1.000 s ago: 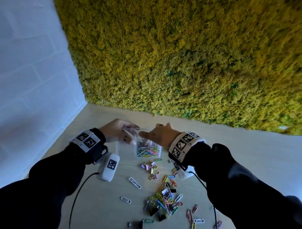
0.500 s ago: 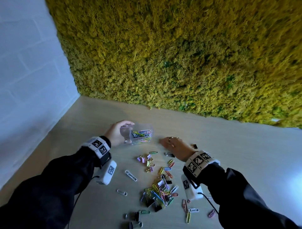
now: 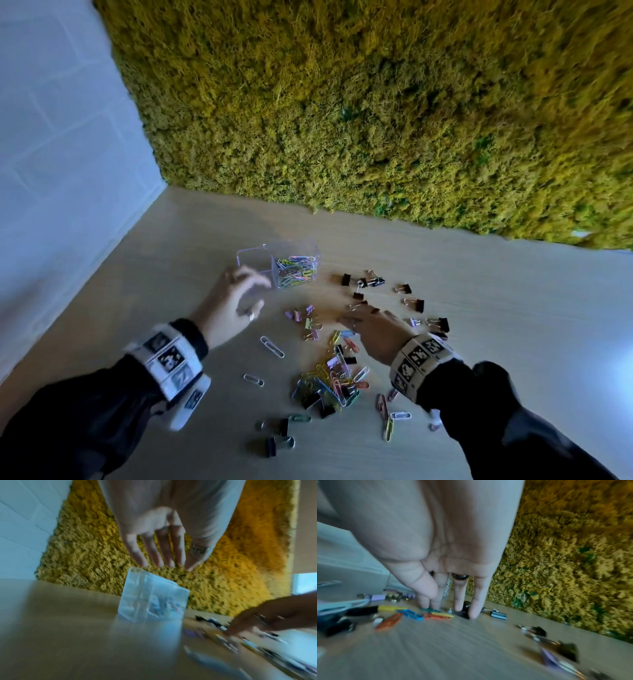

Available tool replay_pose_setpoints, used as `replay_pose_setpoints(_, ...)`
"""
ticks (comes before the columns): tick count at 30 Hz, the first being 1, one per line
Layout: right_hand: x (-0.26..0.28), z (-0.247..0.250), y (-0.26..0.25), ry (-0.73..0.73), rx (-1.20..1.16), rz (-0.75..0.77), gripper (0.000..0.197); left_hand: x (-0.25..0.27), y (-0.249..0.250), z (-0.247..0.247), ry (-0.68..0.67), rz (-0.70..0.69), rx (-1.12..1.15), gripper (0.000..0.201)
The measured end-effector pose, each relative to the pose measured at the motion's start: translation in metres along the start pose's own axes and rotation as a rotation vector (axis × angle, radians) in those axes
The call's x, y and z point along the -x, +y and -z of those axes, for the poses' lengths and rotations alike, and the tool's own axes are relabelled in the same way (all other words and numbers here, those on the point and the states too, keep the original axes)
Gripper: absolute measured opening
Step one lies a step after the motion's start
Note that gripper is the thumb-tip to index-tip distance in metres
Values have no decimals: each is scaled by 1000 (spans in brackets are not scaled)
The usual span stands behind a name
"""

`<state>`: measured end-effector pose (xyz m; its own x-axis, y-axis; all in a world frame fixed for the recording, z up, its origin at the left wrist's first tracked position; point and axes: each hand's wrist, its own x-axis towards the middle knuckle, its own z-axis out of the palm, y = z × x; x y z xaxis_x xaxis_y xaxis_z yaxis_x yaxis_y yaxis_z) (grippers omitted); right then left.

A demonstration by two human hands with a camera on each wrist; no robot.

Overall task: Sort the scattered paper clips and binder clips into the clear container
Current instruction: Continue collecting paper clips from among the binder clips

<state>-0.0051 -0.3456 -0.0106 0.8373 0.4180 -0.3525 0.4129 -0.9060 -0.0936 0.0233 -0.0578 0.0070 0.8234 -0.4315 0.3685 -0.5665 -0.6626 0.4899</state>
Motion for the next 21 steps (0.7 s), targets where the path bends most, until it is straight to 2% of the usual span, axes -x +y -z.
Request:
replay_pose_setpoints(2, 19, -9, 9, 30, -30, -31, 56, 23, 11, -8, -269, 86, 21, 51)
replay_pose_setpoints(4, 32, -17, 18, 61, -166, -101, 52, 41, 16, -16, -567, 215, -46, 75)
replay_pose_setpoints(6, 38, -21, 21, 172, -349, -122, 47, 50, 17, -23, -714, 270, -110, 94)
replay_pose_setpoints(9, 37, -28, 10, 178, -369, -62, 53, 46, 22, -28, -790, 238, -251, 101)
replay_pose_setpoints(11, 35, -34, 0, 157, -299, -19, 63, 43, 29, -31, -824, 199, -317, 91)
replay_pose_setpoints(13, 39, -38, -3, 252, -199, 36, 66, 45, 36, -34, -830, 179, -294, 77)
replay_pose_setpoints(15, 48, -37, -2, 337, -100, 19, 55, 50, 41, -36, -806, 182, -236, 61)
replay_pose_setpoints(18, 56, -32, -7, 284, -288, -78, 27, 54, 48, -36, -740, 199, -160, 49)
replay_pose_setpoints(21, 42, -21, -22, 281, -360, -119, 23, 45, 58, -37, -691, 260, -109, 45)
